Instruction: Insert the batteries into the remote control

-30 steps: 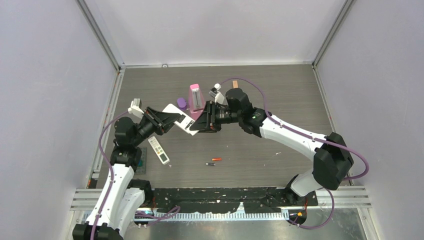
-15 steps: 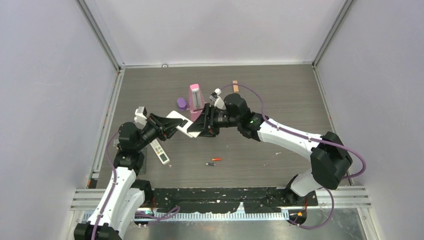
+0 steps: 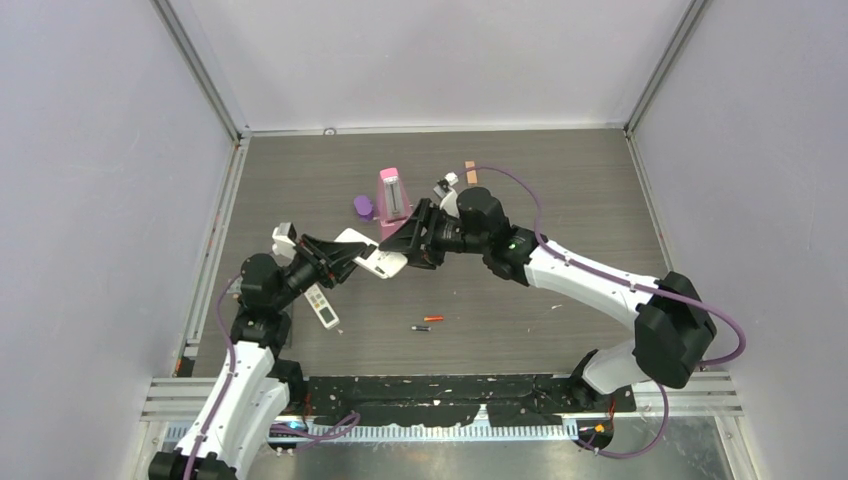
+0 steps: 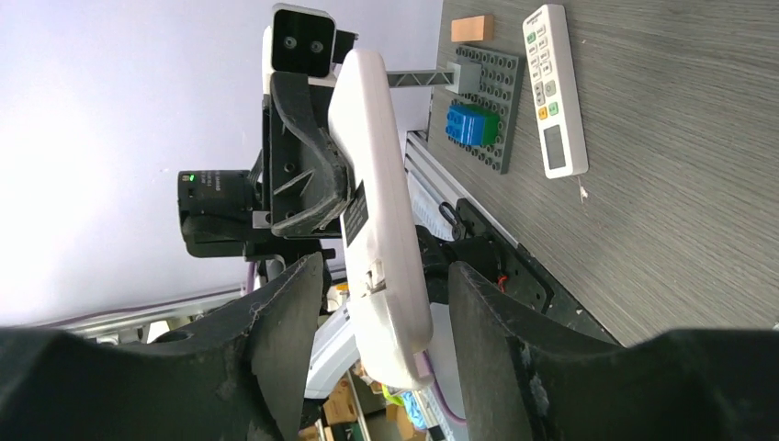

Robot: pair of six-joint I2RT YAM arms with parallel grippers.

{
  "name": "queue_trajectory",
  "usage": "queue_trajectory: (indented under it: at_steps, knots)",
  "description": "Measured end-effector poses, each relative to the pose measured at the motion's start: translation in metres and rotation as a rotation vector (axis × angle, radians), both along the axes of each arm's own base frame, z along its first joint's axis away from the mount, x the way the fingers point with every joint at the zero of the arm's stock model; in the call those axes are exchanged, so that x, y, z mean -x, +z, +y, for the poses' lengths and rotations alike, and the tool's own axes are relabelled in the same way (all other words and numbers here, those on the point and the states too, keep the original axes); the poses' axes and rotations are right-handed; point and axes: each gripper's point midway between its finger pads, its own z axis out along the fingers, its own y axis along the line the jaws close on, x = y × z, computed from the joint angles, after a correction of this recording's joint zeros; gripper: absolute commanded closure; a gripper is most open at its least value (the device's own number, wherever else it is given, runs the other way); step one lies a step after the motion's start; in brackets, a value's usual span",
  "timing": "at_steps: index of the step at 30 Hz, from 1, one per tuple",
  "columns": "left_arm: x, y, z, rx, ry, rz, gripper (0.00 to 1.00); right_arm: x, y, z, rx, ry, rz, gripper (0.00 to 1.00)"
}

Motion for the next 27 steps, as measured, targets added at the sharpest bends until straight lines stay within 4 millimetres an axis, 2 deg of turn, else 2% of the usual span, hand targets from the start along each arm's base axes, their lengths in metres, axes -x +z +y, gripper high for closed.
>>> queue_trajectory:
  at_steps: [6, 12, 17, 27]
  knots:
    - [-0.004, -0.007, 0.004, 0.010, 0.037, 0.005, 1.00, -0.002, 0.001, -0.003, 0.000, -0.027, 0.007, 0.42]
    - [-0.008, -0.009, 0.007, 0.021, 0.069, 0.006, 1.00, 0.001, -0.009, -0.006, 0.012, -0.036, 0.053, 0.42]
    - [-0.012, -0.012, 0.010, 0.026, 0.098, 0.006, 1.00, 0.004, -0.009, -0.009, 0.007, -0.042, 0.072, 0.43]
    - [-0.014, -0.018, 0.013, 0.023, 0.116, 0.017, 1.00, 0.007, -0.004, -0.010, -0.007, -0.045, 0.081, 0.58]
